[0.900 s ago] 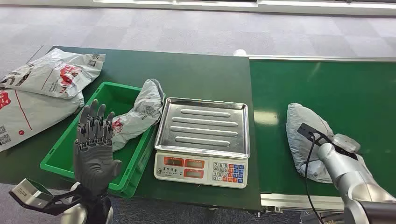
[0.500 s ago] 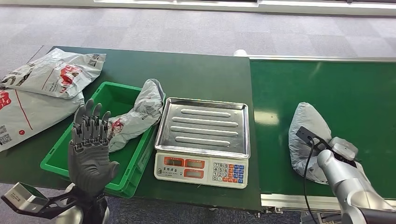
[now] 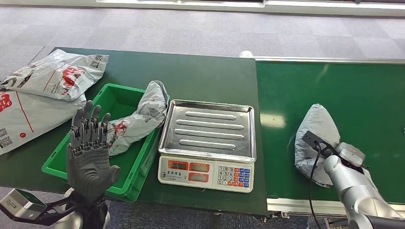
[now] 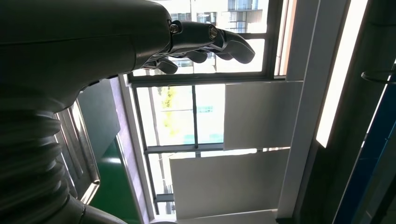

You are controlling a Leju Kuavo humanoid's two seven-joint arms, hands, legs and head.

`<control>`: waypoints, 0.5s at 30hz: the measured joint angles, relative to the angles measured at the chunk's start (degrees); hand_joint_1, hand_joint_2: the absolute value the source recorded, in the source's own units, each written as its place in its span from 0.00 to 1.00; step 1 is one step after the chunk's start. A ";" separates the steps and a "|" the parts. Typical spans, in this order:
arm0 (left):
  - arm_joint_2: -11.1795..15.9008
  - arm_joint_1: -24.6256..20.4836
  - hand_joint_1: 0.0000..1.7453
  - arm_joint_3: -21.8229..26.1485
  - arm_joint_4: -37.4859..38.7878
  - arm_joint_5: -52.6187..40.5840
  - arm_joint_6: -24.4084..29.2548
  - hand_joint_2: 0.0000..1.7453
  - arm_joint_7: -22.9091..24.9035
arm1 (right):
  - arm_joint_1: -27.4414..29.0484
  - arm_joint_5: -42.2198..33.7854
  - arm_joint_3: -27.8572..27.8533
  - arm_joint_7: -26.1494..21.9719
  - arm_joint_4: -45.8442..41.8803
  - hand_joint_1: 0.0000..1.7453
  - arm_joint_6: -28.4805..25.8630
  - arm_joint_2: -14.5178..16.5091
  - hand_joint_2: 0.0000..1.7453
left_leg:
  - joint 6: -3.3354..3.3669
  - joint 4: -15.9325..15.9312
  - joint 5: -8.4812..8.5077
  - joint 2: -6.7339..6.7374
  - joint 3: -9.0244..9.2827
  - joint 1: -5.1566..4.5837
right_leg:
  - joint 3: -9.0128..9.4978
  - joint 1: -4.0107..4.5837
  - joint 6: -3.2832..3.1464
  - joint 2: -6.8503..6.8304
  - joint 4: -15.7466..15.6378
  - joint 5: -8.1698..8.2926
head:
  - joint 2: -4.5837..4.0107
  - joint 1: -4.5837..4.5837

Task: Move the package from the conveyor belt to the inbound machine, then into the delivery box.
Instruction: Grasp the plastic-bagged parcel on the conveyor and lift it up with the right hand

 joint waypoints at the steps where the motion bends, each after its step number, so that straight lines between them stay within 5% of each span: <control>1: -0.01 0.00 0.00 0.01 0.00 -0.01 0.01 1.00 0.01 | 0.01 0.04 -0.09 0.00 -0.03 1.00 -0.01 0.04 1.00 | 0.00 0.00 0.00 0.00 0.00 0.00 | 0.00 0.00 0.00 0.00 0.00 0.00 | 0.00 0.00; 12: -0.09 0.17 0.00 0.03 -1.09 -0.79 0.87 1.00 0.36 | 4.17 6.51 -4.40 -1.99 -4.51 1.00 -2.58 1.36 1.00 | 0.00 0.00 0.00 -0.23 -0.01 0.00 | 0.08 0.00 0.05 -0.20 0.00 -0.07 | 0.00 0.00; 15: -0.13 0.72 0.00 0.03 -2.14 -0.75 1.64 1.00 0.26 | 8.08 12.55 -6.60 -1.63 -10.05 1.00 -10.27 3.26 1.00 | 0.00 -0.01 0.00 -0.26 -0.04 0.01 | 0.09 0.01 0.03 -0.22 0.00 -0.09 | 0.00 0.00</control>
